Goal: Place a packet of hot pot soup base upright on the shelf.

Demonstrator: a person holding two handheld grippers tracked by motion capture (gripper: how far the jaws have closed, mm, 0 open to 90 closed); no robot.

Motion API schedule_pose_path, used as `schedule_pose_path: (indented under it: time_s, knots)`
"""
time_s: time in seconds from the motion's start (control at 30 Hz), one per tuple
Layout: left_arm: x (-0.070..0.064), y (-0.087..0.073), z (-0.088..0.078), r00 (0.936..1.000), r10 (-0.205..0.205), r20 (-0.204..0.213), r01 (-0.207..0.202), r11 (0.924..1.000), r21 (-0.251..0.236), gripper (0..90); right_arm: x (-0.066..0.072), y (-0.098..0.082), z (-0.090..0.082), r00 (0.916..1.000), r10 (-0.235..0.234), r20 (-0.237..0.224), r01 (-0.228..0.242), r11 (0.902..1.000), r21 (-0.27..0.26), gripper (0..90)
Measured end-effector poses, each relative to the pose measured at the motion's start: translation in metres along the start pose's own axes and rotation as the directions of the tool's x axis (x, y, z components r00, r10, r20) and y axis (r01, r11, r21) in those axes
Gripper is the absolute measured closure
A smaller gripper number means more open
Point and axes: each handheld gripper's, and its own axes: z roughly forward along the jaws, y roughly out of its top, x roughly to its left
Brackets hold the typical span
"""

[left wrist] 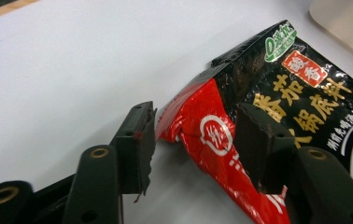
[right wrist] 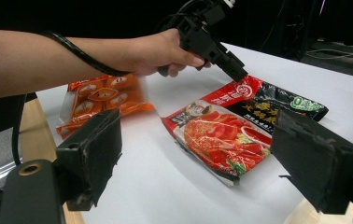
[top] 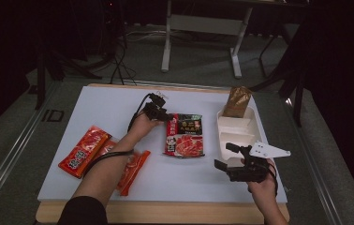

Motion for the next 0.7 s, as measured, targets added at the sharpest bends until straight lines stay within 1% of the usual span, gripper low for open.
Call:
schedule_pose_path:
  time_s: [0.07,0.13,0.2,0.3,0.37,0.43,0.47,0.5,0.57,0.63,0.7]
  knots:
    - [0.000,0.001,0.002,1.0000,-0.001,-0.002,0.001,1.0000,-0.001,47.7,0.000,0.000,0.000,1.0000,0.004,0.001,-0.004,1.0000,-0.001,16.6]
    - [0.001,0.001,0.008,1.0000,-0.006,0.007,0.006,1.0000,0.007,47.7,-0.001,0.000,-0.001,1.0000,0.007,0.000,-0.007,1.0000,-0.005,16.6]
    - [0.002,0.001,0.012,1.0000,0.001,-0.003,-0.001,0.9999,0.017,46.4,-0.001,-0.001,-0.001,1.0000,0.007,0.001,-0.007,1.0000,-0.005,16.6]
    - [0.004,0.000,0.016,1.0000,-0.009,-0.003,0.009,0.9997,0.025,46.4,-0.001,-0.001,-0.001,0.9999,0.011,-0.002,-0.012,0.9999,-0.005,16.6]
    - [0.006,-0.002,0.019,0.9998,-0.019,0.003,0.019,0.9994,0.030,46.4,-0.001,-0.001,-0.001,0.9999,0.011,-0.002,-0.011,0.9999,-0.004,16.6]
    - [0.007,-0.004,0.021,0.9993,-0.028,0.026,0.027,0.9989,0.037,46.4,-0.001,-0.001,-0.001,0.9999,0.010,-0.002,-0.010,0.9999,-0.002,16.6]
    - [0.007,-0.004,0.021,0.9993,-0.028,0.026,0.027,0.9989,0.037,46.5,-0.001,-0.001,-0.001,0.9999,0.010,-0.002,-0.010,0.9999,-0.002,16.6]
    - [0.006,-0.007,0.023,0.9989,-0.030,0.037,0.028,0.9985,0.047,46.5,-0.002,-0.001,-0.001,0.9999,0.010,-0.003,-0.010,0.9999,-0.002,16.6]
    - [0.007,-0.006,0.023,0.9973,-0.045,0.058,0.042,0.9976,0.055,52.1,-0.002,-0.001,0.000,0.9999,0.011,-0.004,-0.011,0.9999,-0.001,16.6]
    - [0.006,-0.006,0.024,0.9966,-0.046,0.069,0.041,0.9966,0.072,56.3,-0.002,-0.001,0.001,1.0000,0.009,-0.004,-0.009,1.0000,0.002,16.6]
    - [0.006,-0.005,0.024,0.9946,-0.063,0.083,0.055,0.9946,0.088,60.2,-0.002,-0.002,0.001,1.0000,0.008,-0.006,-0.008,0.9999,0.007,16.6]
